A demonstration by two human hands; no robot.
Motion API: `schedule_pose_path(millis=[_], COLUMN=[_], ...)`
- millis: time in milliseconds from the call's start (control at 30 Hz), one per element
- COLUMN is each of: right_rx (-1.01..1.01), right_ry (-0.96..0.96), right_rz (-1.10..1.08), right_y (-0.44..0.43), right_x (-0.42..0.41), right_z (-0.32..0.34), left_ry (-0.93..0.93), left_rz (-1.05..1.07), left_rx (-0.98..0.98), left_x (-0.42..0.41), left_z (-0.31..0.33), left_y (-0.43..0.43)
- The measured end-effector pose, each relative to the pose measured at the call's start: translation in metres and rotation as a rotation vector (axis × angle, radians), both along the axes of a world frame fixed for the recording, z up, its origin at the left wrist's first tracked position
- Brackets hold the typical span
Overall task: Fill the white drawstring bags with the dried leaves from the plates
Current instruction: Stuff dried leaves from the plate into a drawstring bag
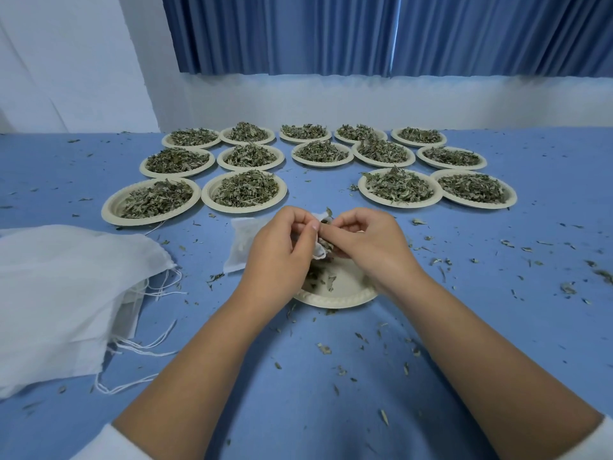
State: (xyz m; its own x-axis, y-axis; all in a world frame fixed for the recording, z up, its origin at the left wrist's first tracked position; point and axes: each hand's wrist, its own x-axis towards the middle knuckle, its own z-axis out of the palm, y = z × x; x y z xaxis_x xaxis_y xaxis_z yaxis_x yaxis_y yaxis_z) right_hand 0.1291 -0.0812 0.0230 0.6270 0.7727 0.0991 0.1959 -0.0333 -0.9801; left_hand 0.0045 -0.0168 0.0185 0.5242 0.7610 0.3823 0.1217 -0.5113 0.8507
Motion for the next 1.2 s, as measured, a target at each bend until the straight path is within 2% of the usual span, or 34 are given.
schedule_pose_path(millis=[167, 300, 433, 600, 667, 800, 900, 1100, 1200], right_rx=[0.106, 0.127, 0.202, 0.118, 0.1, 0.087, 0.118, 0.147, 0.14], right_ry=[0.22, 0.159, 0.219, -0.099, -0.145, 0.004, 0.007, 0.254, 0.28], right_rz=[0.135, 0.123, 0.031, -0.025, 0.007, 0.184, 0.168, 0.198, 0.165], right_y=[-0.002, -0.003, -0.002, 0.001, 0.002, 0.001, 0.0, -0.002, -0.003], right_x=[-0.002, -0.003, -0.008, -0.014, -0.015, -0.011, -0.008, -0.001, 0.001], right_z=[0.006, 0.004, 0.003, 0.0, -0.001, 0.004, 0.005, 0.007, 0.008], left_ry=[-0.037, -0.052, -0.061, -0.059, -0.061, -0.116, -0.11, -0.063, -0.045], left_rz=[0.061, 0.059, 0.033, 0.033, 0.055, 0.085, 0.065, -0.004, -0.063], left_rx=[-0.02, -0.064, -0.065, -0.022, -0.028, -0.129, -0.153, -0.146, -0.155], left_x=[-0.001, -0.001, 0.0, 0.001, 0.001, 0.0, 0.0, -0.004, -0.006], left_z=[0.001, 0.002, 0.002, 0.001, 0.001, 0.003, 0.005, 0.009, 0.011], left_y=[0.003, 0.003, 0.001, 0.0, 0.001, 0.005, 0.004, 0.002, 0.001])
